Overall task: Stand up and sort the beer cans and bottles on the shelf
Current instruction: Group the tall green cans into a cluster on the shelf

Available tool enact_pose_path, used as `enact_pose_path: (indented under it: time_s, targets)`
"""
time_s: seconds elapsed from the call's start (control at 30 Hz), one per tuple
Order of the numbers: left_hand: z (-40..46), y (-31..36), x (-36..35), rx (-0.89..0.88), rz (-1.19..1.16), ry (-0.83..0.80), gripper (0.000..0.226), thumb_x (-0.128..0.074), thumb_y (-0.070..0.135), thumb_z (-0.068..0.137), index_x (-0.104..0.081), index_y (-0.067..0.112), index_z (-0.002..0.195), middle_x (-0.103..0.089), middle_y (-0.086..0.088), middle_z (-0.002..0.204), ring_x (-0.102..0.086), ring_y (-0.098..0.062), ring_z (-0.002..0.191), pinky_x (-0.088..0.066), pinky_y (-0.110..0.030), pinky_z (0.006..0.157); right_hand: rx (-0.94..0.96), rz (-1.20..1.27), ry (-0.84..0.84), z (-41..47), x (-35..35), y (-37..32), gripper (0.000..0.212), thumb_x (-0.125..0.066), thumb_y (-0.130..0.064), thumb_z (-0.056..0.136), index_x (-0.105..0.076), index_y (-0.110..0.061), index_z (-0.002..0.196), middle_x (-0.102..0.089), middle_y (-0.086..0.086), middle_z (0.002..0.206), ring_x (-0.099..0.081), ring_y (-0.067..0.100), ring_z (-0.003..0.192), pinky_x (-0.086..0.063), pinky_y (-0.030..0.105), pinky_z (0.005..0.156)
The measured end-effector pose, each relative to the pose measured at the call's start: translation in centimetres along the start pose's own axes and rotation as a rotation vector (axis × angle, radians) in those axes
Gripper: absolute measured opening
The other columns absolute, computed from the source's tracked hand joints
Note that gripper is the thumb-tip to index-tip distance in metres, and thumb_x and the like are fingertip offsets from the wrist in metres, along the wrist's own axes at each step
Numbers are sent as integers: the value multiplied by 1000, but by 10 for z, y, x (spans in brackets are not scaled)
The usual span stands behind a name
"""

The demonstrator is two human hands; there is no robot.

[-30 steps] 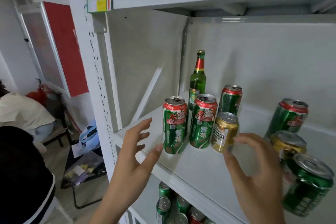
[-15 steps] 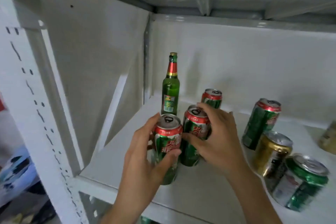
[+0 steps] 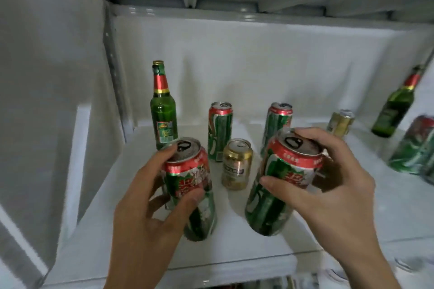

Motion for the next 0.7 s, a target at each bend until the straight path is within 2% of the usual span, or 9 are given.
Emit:
enact_pose_path:
  time_s: [0.1, 0.17, 0.23, 0.33, 0.4, 0.5, 0.57, 0.63, 0.7]
  targets:
    - [9, 12, -17, -16, -116, -92, 65, -91, 34, 76, -59, 43, 131, -64, 20, 136, -69, -8, 117, -61, -25, 89, -77, -89, 95, -19, 40, -1, 73, -94, -29, 42, -67, -37, 109, -71, -14, 111, -71, 8, 101, -60, 19, 74]
    - [11, 21, -36, -24, -195, -174, 65, -89, 34, 78, -59, 36, 135, -66, 14, 135, -70, -8, 116, -59, -21, 90, -132, -172, 166, -37, 70, 0, 73, -94, -31, 40, -67, -39, 107, -72, -14, 111, -71, 10, 103, -61, 25, 77]
    - [11, 26, -58, -17, -252, -262, 63, -86, 29, 76, -60, 36, 133, -68, 20, 131, -71, -5, 113, -59, -17, 86, -164, -238, 247, -56, 102, -2, 74, -94, -29, 38, -68, -37, 107, -73, -11, 111, -71, 13, 103, -62, 29, 77]
    - [3, 36, -99, 1, -345, -415, 64, -87, 36, 78, -59, 34, 136, -66, 13, 137, -70, -13, 117, -62, -35, 89, -201, -314, 334, -81, 145, -10, 80, -97, -21, 38, -69, -32, 112, -73, -5, 113, -71, 20, 106, -62, 36, 80]
    - [-4, 43, -124, 3, -378, -470, 67, -81, 44, 72, -60, 37, 135, -66, 12, 137, -71, -15, 116, -62, -40, 89, -188, -355, 356, -93, 166, -18, 78, -100, -24, 43, -68, -30, 113, -71, -4, 116, -70, 21, 108, -62, 33, 81]
    - [-10, 52, -166, 46, -421, -556, 80, -83, 69, 56, -60, 50, 131, -67, 23, 132, -69, -13, 117, -62, -30, 87, -163, -381, 395, -110, 195, -30, 75, -98, -40, 44, -68, -31, 112, -68, 0, 117, -70, 21, 108, -61, 26, 82]
    - [-20, 67, -195, 26, -384, -628, 85, -77, 87, 47, -57, 62, 126, -62, 32, 131, -64, -7, 123, -59, -30, 94, -152, -408, 425, -122, 216, -37, 73, -95, -45, 45, -68, -31, 111, -68, 1, 116, -69, 21, 109, -61, 28, 83]
    - [-37, 95, -217, -112, -352, -645, 71, -81, 66, 62, -54, 66, 127, -59, 35, 133, -62, 6, 121, -59, -21, 87, -151, -448, 454, -135, 239, -45, 71, -94, -46, 46, -69, -31, 111, -69, 0, 115, -69, 20, 108, -60, 26, 82]
    - [-56, 118, -237, -163, -376, -646, 68, -80, 49, 67, -53, 71, 125, -58, 41, 128, -59, 16, 115, -55, -10, 77, -149, -480, 499, -149, 264, -52, 71, -94, -45, 46, -69, -30, 111, -69, 0, 115, -69, 19, 108, -60, 24, 80]
Point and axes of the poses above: each hand's wrist, its own z-axis towards the middle knuckle, its own x-axis out of the back of the hand, y = z × x, the point moved 10 cm from there along z, towards the middle knuckle
